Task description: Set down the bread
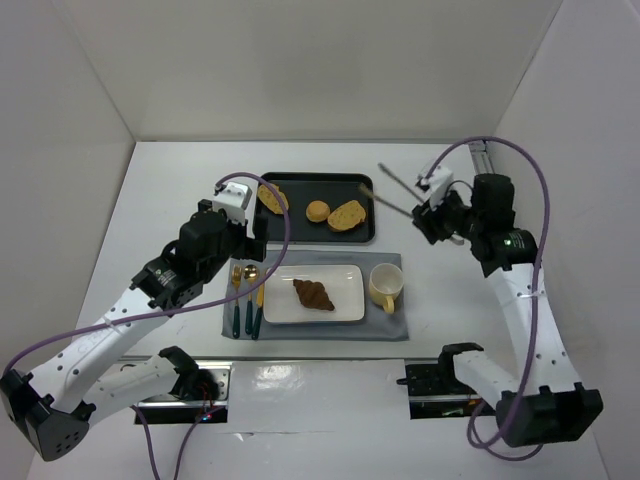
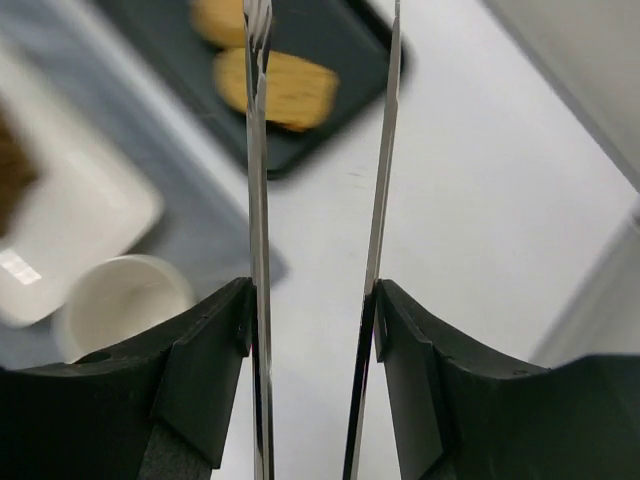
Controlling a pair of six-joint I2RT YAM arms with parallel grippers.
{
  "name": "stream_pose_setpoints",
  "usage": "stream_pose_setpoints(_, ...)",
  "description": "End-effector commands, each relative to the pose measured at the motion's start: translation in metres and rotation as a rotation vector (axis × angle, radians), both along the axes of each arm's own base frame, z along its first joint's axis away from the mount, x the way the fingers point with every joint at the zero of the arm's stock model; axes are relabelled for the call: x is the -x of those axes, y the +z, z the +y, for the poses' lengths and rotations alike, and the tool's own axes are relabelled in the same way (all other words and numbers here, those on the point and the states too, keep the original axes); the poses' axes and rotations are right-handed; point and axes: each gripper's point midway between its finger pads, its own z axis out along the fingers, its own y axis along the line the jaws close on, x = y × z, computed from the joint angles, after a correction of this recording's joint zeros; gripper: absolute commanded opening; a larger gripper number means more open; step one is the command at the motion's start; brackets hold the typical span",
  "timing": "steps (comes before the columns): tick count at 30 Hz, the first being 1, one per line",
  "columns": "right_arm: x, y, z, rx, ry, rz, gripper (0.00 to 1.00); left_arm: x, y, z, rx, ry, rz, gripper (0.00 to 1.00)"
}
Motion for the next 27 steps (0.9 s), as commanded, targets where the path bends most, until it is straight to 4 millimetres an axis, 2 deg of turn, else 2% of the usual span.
stream_pose_setpoints(1,-0.049,0.017,-0.062,-0.071,-0.265,-0.133,0.60,-0.001,0.015,0.000,0.024,-0.004,-0.059,1.00)
stream_pose_setpoints(2,-0.053,0.002,-0.075,-0.086,-0.307,-0.106,0.60,-0.002,0.017,-0.001,0.029,-0.004,-0.066,1.00)
stream_pose_setpoints(3,-0.056,-0.005,-0.087,-0.114,-0.352,-0.093,0.60,-0.001,0.020,0.000,0.035,-0.003,-0.074,1.00)
stream_pose_setpoints(4,-0.064,-0.013,-0.113,-0.126,-0.433,-0.090,0.60,-0.001,0.020,0.000,0.035,-0.003,-0.074,1.00)
stream_pose_setpoints(5,-0.064,-0.032,-0.122,-0.135,-0.467,-0.053,0.59,0.000,0.020,-0.001,0.037,-0.012,-0.072,1.00)
stream_pose_setpoints(7,-0.071,-0.050,-0.144,-0.133,-0.548,-0.042,0.59,0.000,0.020,-0.001,0.037,-0.012,-0.072,1.00)
stream_pose_setpoints(8,-0.071,-0.077,-0.147,-0.126,-0.567,0.013,0.59,0.000,0.020,-0.003,0.041,-0.024,-0.069,1.00)
stream_pose_setpoints(9,-0.072,-0.089,-0.155,-0.114,-0.599,0.029,0.59,0.000,0.020,-0.003,0.041,-0.024,-0.069,1.00)
stream_pose_setpoints(15,-0.077,-0.152,-0.167,-0.110,-0.659,0.168,0.59,0.002,0.022,-0.004,0.049,-0.032,-0.075,1.00)
stream_pose_setpoints(17,-0.079,-0.163,-0.169,-0.113,-0.674,0.204,0.59,0.002,0.022,-0.004,0.049,-0.032,-0.075,1.00)
stream_pose_setpoints(18,-0.080,-0.175,-0.171,-0.106,-0.684,0.238,0.59,0.002,0.022,-0.004,0.049,-0.032,-0.075,1.00)
stream_pose_setpoints(25,-0.070,-0.215,-0.175,-0.060,-0.700,0.361,0.63,0.002,0.022,-0.004,0.049,-0.032,-0.075,1.00)
stream_pose_setpoints(27,-0.068,-0.218,-0.176,-0.040,-0.685,0.377,0.65,0.002,0.022,-0.004,0.049,-0.032,-0.075,1.00)
